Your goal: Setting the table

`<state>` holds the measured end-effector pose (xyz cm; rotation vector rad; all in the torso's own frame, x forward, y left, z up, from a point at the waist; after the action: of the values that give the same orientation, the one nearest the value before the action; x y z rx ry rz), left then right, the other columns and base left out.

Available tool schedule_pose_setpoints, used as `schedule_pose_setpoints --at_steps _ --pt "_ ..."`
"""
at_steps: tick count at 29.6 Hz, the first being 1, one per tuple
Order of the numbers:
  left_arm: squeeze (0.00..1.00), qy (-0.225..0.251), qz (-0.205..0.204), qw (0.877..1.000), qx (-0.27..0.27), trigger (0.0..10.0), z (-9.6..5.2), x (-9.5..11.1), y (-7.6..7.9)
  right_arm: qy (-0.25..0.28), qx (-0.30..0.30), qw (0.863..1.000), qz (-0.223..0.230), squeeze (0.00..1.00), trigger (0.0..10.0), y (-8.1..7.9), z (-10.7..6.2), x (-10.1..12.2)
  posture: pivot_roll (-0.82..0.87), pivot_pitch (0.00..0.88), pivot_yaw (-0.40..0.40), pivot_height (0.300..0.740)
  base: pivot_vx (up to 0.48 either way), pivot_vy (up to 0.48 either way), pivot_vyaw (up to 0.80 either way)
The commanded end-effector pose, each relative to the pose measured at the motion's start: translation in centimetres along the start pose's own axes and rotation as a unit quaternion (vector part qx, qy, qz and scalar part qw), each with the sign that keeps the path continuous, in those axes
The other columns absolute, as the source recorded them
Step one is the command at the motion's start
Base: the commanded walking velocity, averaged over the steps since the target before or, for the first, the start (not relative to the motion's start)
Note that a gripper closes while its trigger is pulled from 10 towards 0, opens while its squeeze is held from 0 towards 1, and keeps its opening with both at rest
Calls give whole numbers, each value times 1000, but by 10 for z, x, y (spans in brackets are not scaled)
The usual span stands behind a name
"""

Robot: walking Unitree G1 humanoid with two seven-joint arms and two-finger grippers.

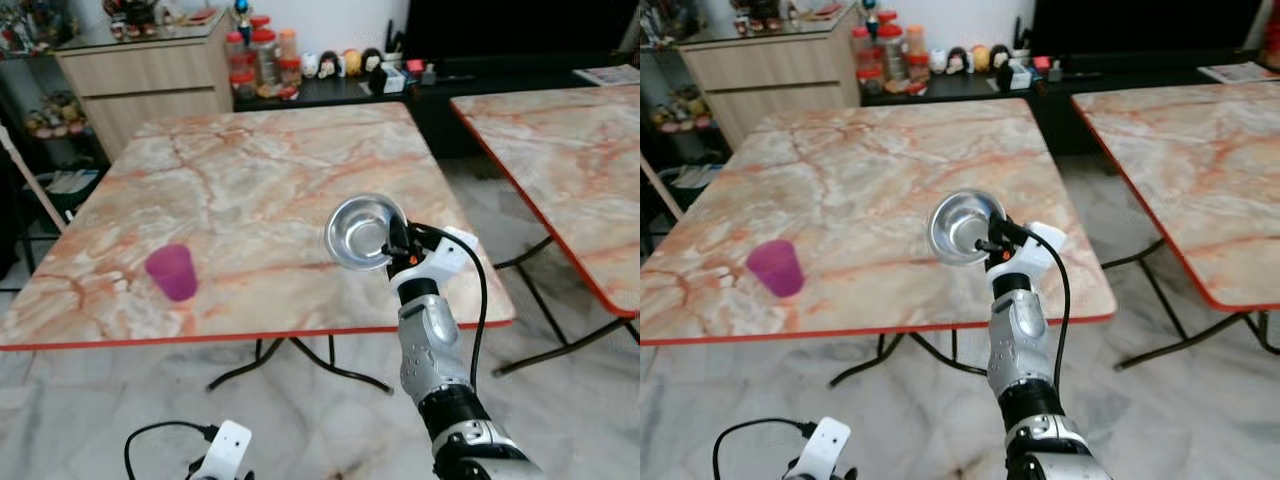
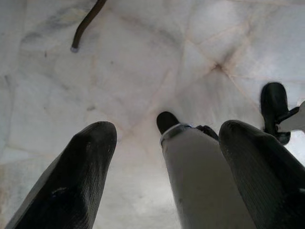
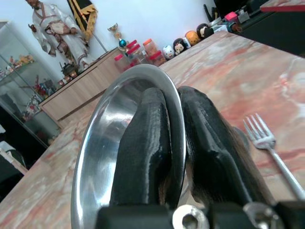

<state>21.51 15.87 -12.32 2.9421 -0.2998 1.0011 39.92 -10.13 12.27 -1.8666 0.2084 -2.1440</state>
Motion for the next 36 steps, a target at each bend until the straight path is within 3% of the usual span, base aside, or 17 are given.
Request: schedule_pose_setpoints --at_steps 1,10,15,36 --pt "0 -12 14 1000 9 10000 -1 -5 -7 7 7 1000 3 0 10000 -9 2 3 53 0 47 740 0 -386 0" --pt "0 -12 12 1000 8 10000 -1 -5 -6 12 3 1000 -4 0 10000 -8 1 5 55 0 47 740 0 -399 0" --pt "0 -12 9 1000 8 10000 -1 -5 -7 11 -2 1000 -4 0 10000 -6 0 4 58 0 47 740 0 -396 621" --pt "0 -10 4 1000 8 10000 0 -3 -6 17 -13 1000 -6 0 10000 0 0 8 48 0 53 740 0 -395 0"
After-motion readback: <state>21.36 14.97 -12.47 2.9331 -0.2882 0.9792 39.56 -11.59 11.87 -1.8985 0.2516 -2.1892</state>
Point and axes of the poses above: a point about 5 cm out from each wrist's last joint towards the gripper, its own z axis pointing out of the wrist towards the gripper, its own x axis along the axis of the wrist's last joint, y = z × x, the point moved 5 cm from there along z, pointing out of the wrist towards the gripper, and after that the axes turned 11 degrees about -z, right-handed, at the moved point
